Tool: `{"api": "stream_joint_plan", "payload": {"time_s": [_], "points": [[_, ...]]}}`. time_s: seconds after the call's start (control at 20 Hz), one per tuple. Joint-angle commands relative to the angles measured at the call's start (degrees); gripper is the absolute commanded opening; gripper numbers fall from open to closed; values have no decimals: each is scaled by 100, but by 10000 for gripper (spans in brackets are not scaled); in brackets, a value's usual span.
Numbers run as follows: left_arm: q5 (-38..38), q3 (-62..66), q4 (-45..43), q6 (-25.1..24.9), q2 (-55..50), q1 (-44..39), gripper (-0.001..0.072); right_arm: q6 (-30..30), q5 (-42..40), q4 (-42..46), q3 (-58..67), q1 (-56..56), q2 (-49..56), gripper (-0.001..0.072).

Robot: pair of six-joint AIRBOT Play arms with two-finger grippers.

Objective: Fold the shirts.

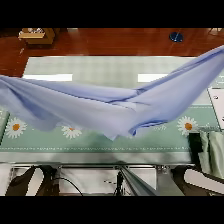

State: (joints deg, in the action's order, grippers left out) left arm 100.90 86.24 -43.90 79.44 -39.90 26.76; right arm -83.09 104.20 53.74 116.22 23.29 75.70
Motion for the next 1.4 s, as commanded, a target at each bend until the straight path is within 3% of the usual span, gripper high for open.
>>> {"api": "stream_joint_plan", "payload": {"time_s": [0.0,0.2,0.45,0.6,0.65,0.7,0.85,0.9,1.0,1.05,1.1,1.25,1.35], "points": [[-662,-1285,190,-435,9,-2,17,442,-634,1169,7,-1032,994,18],[-1388,-2378,192,-835,9,-2,17,251,-1794,1840,7,-1239,1943,18],[-2164,-3585,192,-979,7,-2,17,87,-2505,1770,7,-1244,2815,19],[-2621,-4157,192,-981,2,-2,17,79,-2614,1235,7,-1239,3176,25],[-2752,-4286,192,-986,-9,-2,17,81,-2627,1043,9,-1239,3226,120],[-2876,-4393,190,-1019,-37,-2,18,87,-2601,857,9,-1239,3220,198],[-2981,-4485,192,-1152,-214,-2,18,175,-1895,450,9,-1095,2896,199],[-2992,-4485,195,-1152,-280,-2,18,199,-1447,636,7,-1058,2745,199],[-2999,-4485,195,-1152,-363,-2,18,291,-297,2068,-2,-1049,2597,210],[-2999,-4485,192,-1152,-387,-2,18,109,157,2470,-166,-1043,2597,252],[-2999,-4485,192,-1152,-398,-2,18,33,254,2293,-474,-970,2575,264],[-2997,-4485,192,-1222,-409,-2,18,94,162,1204,-2070,-1082,2363,427],[-2999,-4485,192,-1281,-409,-2,18,214,-175,885,-3134,-1338,2199,467]]}}
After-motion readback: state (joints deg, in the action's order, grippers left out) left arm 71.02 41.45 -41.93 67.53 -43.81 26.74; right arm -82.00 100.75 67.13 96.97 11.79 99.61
